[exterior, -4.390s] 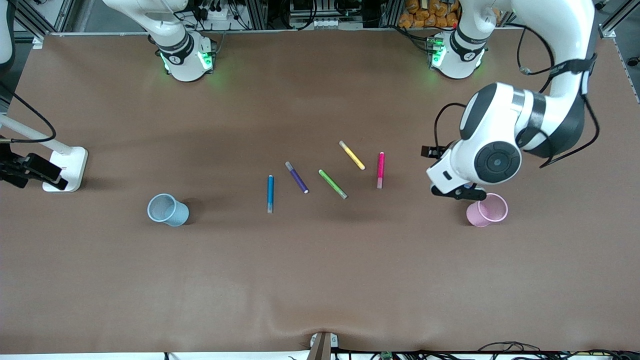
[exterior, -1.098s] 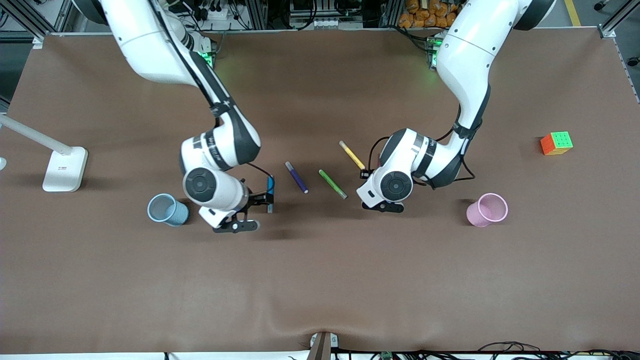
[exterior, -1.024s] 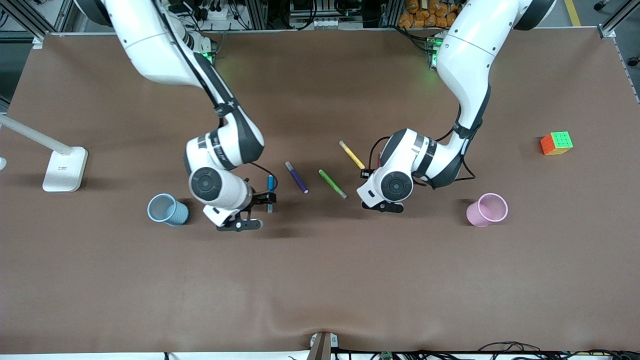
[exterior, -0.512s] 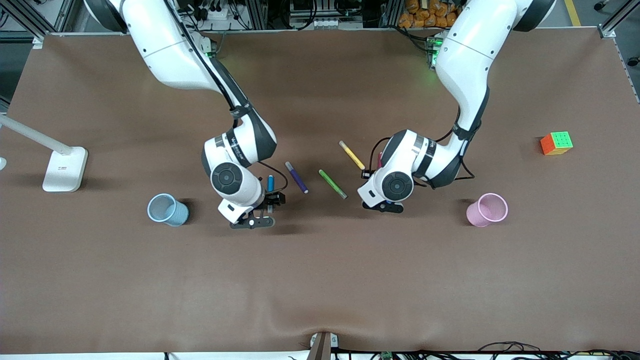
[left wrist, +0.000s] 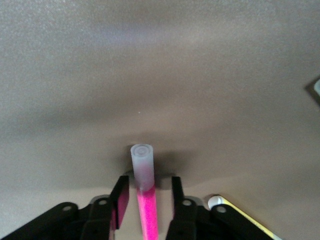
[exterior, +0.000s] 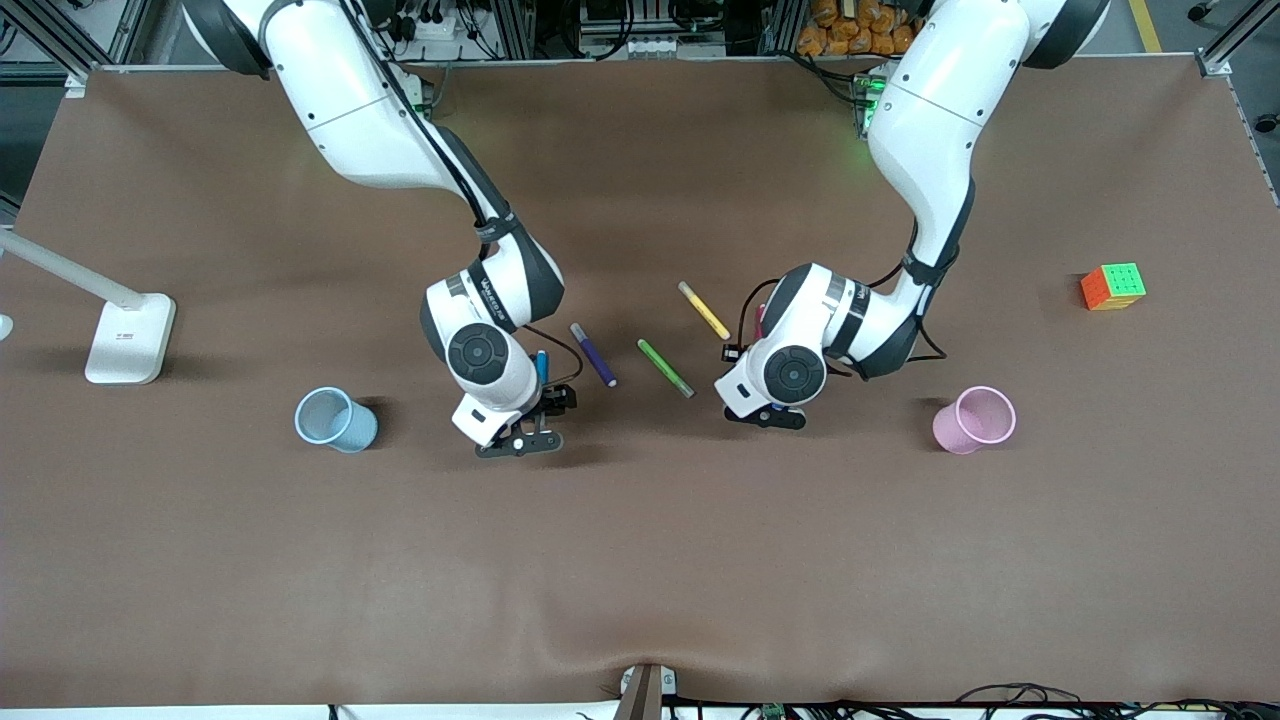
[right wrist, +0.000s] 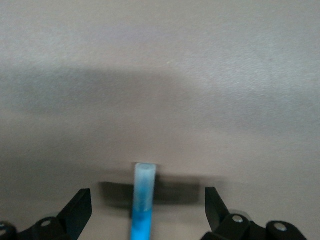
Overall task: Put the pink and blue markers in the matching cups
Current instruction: 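Close the left gripper on the pink marker while the right gripper grasps the blue marker, then carry the pink marker toward the pink cup while the right gripper lifts the blue marker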
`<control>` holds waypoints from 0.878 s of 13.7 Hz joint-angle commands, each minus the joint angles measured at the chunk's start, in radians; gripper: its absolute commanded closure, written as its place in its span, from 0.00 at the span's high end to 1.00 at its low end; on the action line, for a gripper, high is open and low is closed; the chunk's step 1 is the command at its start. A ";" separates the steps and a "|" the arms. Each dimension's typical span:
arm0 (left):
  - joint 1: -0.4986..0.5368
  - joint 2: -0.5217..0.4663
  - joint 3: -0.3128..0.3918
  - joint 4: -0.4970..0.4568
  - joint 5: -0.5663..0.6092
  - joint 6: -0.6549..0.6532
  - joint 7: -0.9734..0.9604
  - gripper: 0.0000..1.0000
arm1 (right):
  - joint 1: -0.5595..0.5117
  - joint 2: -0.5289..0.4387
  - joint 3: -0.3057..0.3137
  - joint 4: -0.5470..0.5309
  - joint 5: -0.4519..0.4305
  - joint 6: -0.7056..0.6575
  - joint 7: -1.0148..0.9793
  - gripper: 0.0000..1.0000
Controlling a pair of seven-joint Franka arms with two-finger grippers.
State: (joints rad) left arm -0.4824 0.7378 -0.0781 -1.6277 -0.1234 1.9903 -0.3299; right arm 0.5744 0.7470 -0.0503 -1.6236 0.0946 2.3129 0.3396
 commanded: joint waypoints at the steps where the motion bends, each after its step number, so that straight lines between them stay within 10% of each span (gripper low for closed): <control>1: -0.002 0.003 0.004 0.003 -0.019 0.008 0.006 0.27 | 0.013 -0.003 -0.008 -0.025 -0.013 0.016 0.021 1.00; 3: -0.002 0.003 0.004 0.005 -0.012 0.008 0.005 0.00 | 0.012 -0.003 -0.006 -0.033 -0.009 0.016 0.021 1.00; 9: 0.001 -0.032 0.021 0.058 -0.005 -0.013 -0.149 0.00 | 0.013 -0.005 -0.006 -0.033 -0.007 0.014 0.021 1.00; 10: 0.001 -0.034 0.046 0.077 -0.002 -0.022 -0.147 0.00 | 0.013 -0.006 -0.006 -0.033 -0.007 0.014 0.021 0.91; 12: -0.001 -0.058 0.078 0.101 0.024 -0.024 -0.149 0.00 | 0.013 -0.006 -0.006 -0.033 -0.007 0.010 0.021 0.41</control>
State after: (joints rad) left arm -0.4796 0.7162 -0.0312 -1.5467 -0.1207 1.9930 -0.4610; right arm 0.5798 0.7450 -0.0517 -1.6481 0.0946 2.3187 0.3423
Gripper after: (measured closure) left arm 0.828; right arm 0.216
